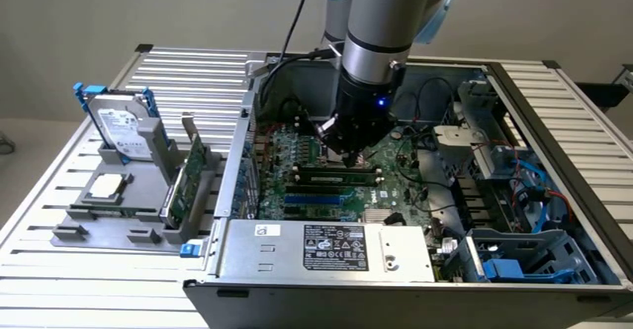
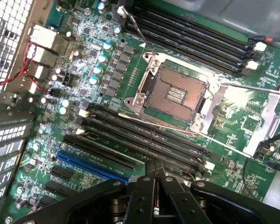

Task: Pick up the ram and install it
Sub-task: 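Press down the ram until it locks into place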

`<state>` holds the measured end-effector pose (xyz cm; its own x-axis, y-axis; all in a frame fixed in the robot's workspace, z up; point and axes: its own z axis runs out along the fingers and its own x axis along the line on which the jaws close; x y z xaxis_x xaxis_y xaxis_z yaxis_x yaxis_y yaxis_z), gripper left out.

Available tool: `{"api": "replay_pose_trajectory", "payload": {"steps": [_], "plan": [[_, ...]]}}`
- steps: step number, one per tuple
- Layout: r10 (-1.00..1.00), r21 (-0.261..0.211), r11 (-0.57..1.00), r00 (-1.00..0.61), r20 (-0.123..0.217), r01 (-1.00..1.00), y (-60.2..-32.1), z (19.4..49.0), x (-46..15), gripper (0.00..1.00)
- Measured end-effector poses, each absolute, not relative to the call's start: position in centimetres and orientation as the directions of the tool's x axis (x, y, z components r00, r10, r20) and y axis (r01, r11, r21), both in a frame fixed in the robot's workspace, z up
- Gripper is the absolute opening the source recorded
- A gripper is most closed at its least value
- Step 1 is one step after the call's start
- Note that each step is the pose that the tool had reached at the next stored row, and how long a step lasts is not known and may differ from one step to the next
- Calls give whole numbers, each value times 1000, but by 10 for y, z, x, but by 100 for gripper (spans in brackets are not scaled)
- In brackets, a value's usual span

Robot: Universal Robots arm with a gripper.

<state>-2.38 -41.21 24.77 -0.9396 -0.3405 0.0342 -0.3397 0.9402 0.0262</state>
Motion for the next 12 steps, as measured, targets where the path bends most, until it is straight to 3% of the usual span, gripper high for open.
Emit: {"api": "replay_pose_trajectory", "payload": {"steps": [12], "plan": [[-170,26,985,-985,34,-170,-412,248,-24,11]]}}
